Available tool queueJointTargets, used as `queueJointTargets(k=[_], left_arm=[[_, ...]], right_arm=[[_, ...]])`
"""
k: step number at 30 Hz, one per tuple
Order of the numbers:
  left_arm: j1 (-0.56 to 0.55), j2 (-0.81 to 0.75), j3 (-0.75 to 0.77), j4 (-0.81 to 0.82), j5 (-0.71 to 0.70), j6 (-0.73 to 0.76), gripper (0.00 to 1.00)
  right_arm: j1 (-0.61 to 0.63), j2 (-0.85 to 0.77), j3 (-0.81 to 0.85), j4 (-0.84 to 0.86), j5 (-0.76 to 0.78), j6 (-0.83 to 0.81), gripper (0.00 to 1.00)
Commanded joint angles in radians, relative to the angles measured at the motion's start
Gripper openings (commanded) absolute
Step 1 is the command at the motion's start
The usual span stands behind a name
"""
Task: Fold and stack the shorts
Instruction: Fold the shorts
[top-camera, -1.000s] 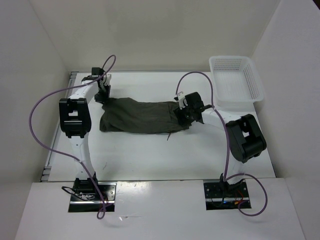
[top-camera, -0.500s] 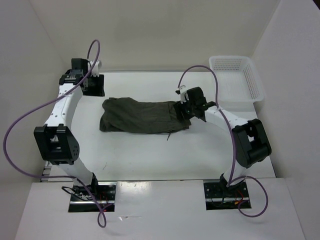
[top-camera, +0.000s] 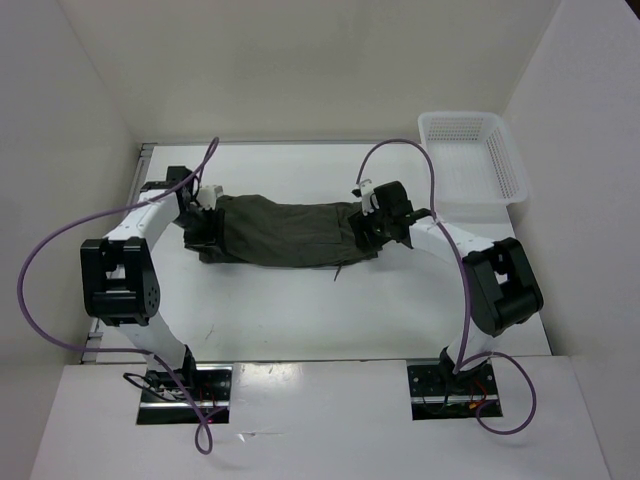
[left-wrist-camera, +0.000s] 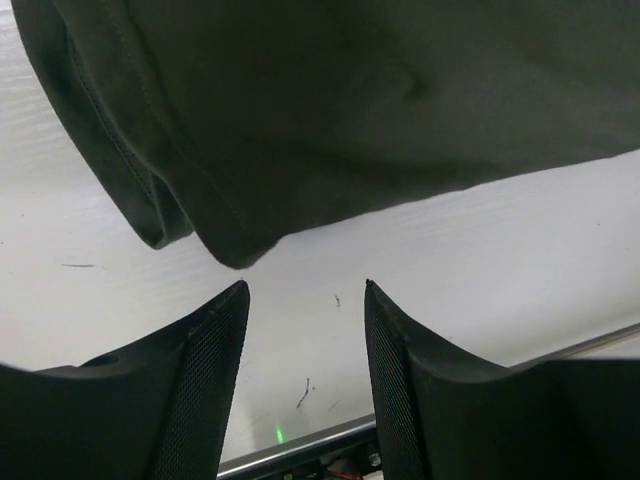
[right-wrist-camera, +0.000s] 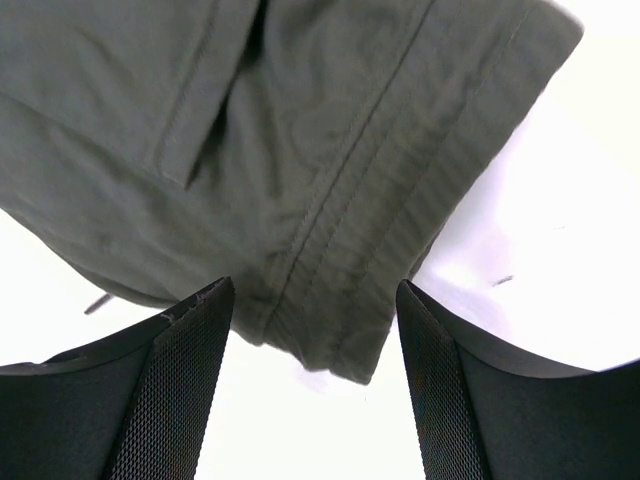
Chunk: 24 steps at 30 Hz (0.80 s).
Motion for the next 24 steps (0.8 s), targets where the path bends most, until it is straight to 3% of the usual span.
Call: queueJointTargets(k=[1,8,13,24], left_arm=[[0.001,-0.017,-0.037,0.071,-0.024,0.004,0.58],[0.001,0.003,-0.09,0.166,-0.113,0.004,0.58],[-0.019,0.003,-0.1,0.233,-0.113,0.004,0.5],[-0.019,0.04,-0.11,0.276,-0.055,0.004,0.04]], right_arm=[[0.002,-0.029,-0.022,0.019,0.017,-0.006,0.71],[0.002,-0.029,-0.033,0.038,0.036,0.003,0.71],[0.002,-0.02,-0.033,0.047,0.036,0.003,0.71],[0.002,0.017,-0.073,0.101,0.065,0.016,0.71]])
